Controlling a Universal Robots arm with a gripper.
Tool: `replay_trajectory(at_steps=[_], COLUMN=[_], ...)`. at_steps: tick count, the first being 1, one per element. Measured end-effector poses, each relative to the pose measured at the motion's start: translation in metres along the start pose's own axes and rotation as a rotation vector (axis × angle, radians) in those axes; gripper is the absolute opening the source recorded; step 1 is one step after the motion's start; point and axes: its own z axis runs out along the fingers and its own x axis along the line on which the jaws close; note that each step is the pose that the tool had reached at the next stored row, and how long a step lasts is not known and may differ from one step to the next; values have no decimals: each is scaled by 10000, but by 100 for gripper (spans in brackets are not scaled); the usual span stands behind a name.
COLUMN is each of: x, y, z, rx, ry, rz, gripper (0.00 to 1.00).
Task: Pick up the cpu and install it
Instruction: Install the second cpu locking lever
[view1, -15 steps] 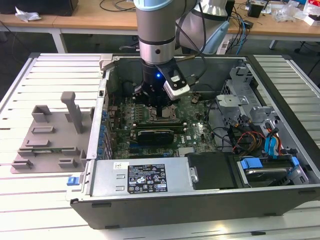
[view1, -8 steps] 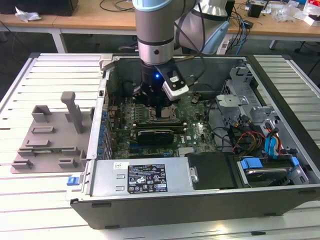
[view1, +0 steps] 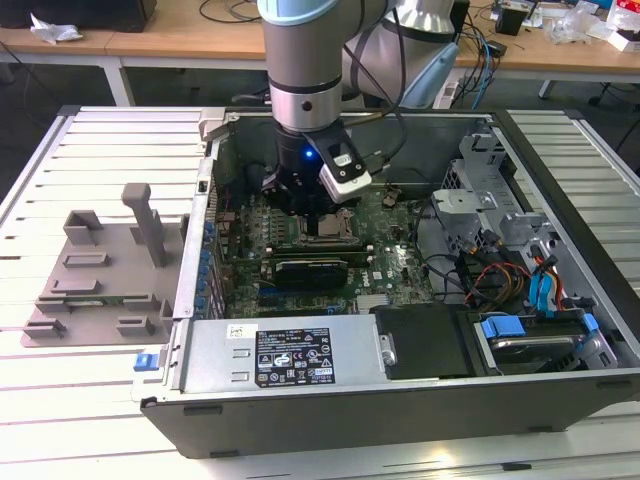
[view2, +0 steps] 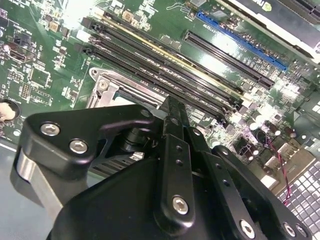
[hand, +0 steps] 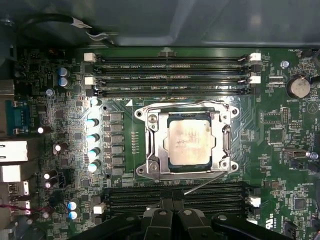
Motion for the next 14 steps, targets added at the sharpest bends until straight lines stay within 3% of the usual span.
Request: replay_trajectory(at_steps=[3,6,9,10,12,14], x=[8,11,25,36,124,133], y=[1,-6,-20,-22,-20,-19], z=[18,48,61,70,151,158], rx=[-16,-74,-98,-102,-103,-104], ry=[-13,-59,-77,-80,-81,-81], rz=[-201,-940,-1254,-1303,-1330,-1335], gripper=[11,11,11,11,11,11])
